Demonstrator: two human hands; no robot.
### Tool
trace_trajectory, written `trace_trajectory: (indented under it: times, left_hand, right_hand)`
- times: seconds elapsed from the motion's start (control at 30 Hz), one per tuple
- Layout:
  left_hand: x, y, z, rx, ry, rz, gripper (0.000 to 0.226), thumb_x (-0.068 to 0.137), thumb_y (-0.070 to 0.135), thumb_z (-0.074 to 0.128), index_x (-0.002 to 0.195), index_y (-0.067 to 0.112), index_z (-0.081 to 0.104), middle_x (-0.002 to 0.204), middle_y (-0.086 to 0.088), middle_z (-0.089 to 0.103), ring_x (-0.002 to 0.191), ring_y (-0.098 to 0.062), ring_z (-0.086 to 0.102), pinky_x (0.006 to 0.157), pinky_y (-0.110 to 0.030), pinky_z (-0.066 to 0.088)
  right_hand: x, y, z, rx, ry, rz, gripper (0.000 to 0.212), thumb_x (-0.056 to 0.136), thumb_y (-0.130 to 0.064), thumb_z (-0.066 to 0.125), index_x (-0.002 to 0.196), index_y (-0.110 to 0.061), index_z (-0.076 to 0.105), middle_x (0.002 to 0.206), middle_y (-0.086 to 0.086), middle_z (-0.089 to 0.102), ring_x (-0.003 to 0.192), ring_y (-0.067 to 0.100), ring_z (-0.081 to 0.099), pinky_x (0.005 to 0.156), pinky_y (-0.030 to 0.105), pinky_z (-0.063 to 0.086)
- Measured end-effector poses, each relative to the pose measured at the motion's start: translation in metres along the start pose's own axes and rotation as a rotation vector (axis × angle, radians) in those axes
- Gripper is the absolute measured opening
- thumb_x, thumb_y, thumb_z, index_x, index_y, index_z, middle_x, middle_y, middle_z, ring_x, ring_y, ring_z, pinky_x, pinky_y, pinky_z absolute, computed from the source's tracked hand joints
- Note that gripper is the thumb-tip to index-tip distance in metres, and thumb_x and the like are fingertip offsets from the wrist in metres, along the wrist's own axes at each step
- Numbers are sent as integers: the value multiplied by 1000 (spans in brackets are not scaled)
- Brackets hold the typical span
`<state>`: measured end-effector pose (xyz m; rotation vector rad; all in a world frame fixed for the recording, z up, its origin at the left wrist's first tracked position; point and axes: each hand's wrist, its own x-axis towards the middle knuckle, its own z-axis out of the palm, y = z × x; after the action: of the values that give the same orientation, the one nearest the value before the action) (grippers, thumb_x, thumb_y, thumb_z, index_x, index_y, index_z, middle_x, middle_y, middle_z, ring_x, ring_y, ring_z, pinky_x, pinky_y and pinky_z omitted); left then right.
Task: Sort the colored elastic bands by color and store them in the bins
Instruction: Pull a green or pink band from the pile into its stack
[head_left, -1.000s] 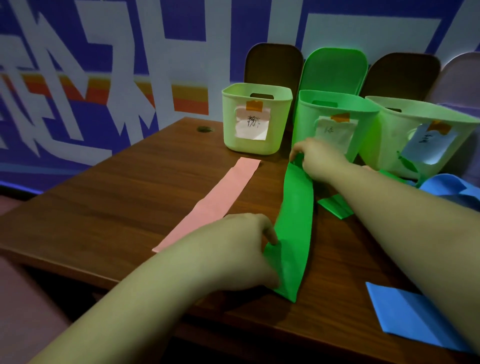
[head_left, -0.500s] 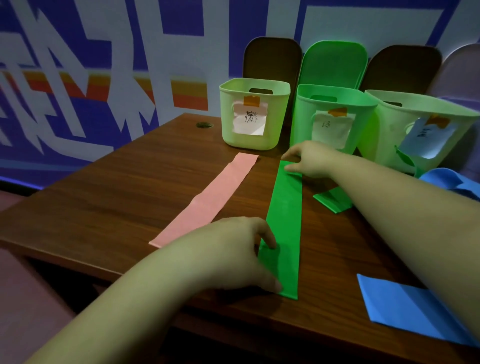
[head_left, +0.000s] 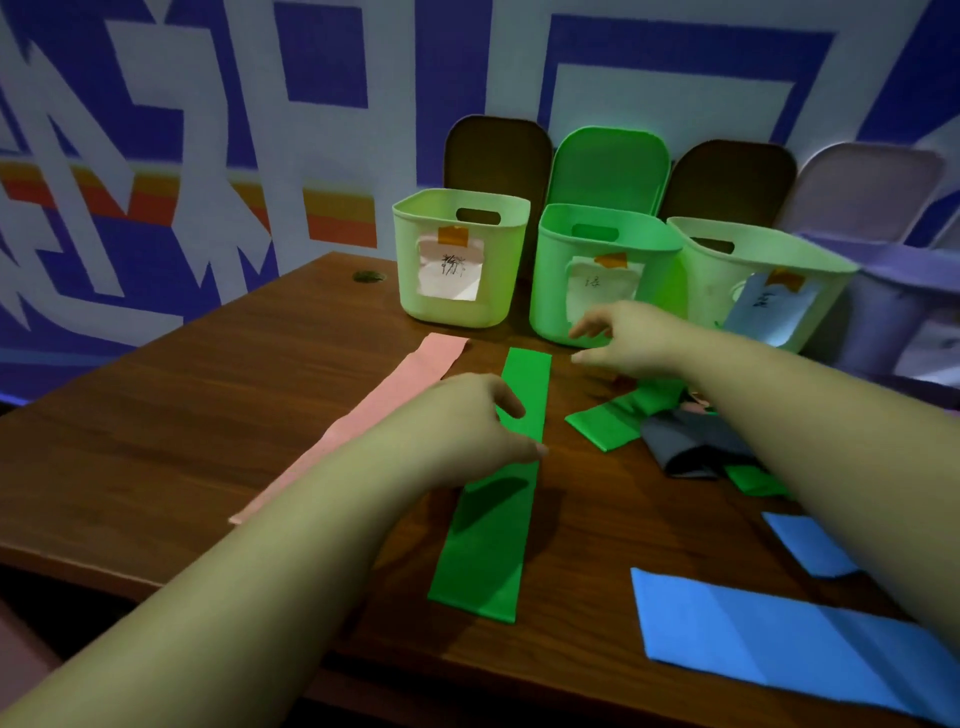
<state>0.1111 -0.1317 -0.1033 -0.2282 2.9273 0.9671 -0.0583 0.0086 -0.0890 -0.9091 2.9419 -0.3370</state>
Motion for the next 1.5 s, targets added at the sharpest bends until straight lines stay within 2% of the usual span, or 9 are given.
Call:
trace_trajectory:
  times: [0.4, 0.6, 0.67, 0.77, 0.97, 1.1, 1.23, 1.33, 1.5]
  left_hand:
    - [94, 55, 48, 213, 5, -52, 44, 79, 44, 70, 102, 7, 65, 110, -11, 66, 100, -27, 61, 70, -28, 42]
    - [101, 48, 58, 128, 44, -46, 38, 83, 32, 69, 112, 10, 59, 118, -9, 60, 107, -25, 57, 81, -30, 45]
    - [101, 46, 60, 82, 51, -18, 20, 86, 24, 65, 102, 16, 58, 115, -6, 61, 105, -23, 56, 78, -28, 42]
    - [102, 44, 58, -4, 48, -26, 32, 83, 21, 68, 112, 19, 55, 119, -2, 59, 108, -21, 55, 84, -29, 45]
    - [99, 45, 57, -64, 24, 26, 20, 81, 34, 71, 80, 21, 56, 81, 4, 55, 82, -15, 53, 71, -25, 42]
    - [103, 41, 50, -589, 102, 83, 15, 83, 22, 70, 78, 19, 56, 80, 1, 62, 72, -10, 59, 62, -21, 45]
    - [103, 38, 31, -1290, 134, 166, 7, 87, 13, 62, 94, 14, 61, 99, -5, 69, 86, -13, 66, 69, -21, 52]
    - [102, 41, 20, -1582, 124, 227, 12, 90, 11, 56, 101, 11, 58, 104, -9, 67, 99, -20, 64, 81, -28, 55]
    - [95, 40, 5, -1713, 251, 315, 9, 92, 10, 51, 94, 11, 59, 82, -3, 71, 78, -14, 67, 69, -26, 57]
  right_hand:
    - [-35, 50, -6, -147, -106, -46, 30, 95, -25, 53, 124, -26, 58, 132, -6, 54, 118, 16, 50, 85, 20, 32]
    - [-34, 69, -7, -204, 2, -50, 32, 91, -22, 59, 122, -30, 59, 135, -1, 52, 119, 19, 48, 95, 32, 40]
    - [-32, 69, -7, -272, -2, -89, 34, 91, -30, 58, 124, -35, 57, 130, -4, 54, 116, 19, 46, 93, 32, 37]
    - [-27, 65, -4, -435, -68, -115, 40, 94, -44, 47, 134, -40, 46, 127, 1, 49, 115, 20, 40, 93, 33, 32]
    - [-21, 58, -11, -490, -27, -161, 31, 90, -49, 52, 115, -30, 57, 109, -1, 46, 109, 19, 38, 90, 34, 32]
    - [-20, 62, -28, -279, 71, -160, 18, 85, -44, 61, 86, -28, 52, 110, -2, 54, 104, 17, 46, 89, 33, 38]
    - [-30, 50, -50, 382, 85, -87, 18, 79, -32, 70, 81, -17, 59, 72, -5, 64, 49, 4, 52, 56, 25, 41]
    - [-32, 39, -61, 579, 54, -167, 23, 68, -31, 72, 77, -13, 63, 63, -7, 63, 60, 9, 58, 63, 24, 45]
    - [-31, 30, -61, 103, -89, -116, 24, 77, -41, 69, 70, -22, 57, 61, -10, 52, 57, 3, 49, 57, 16, 37]
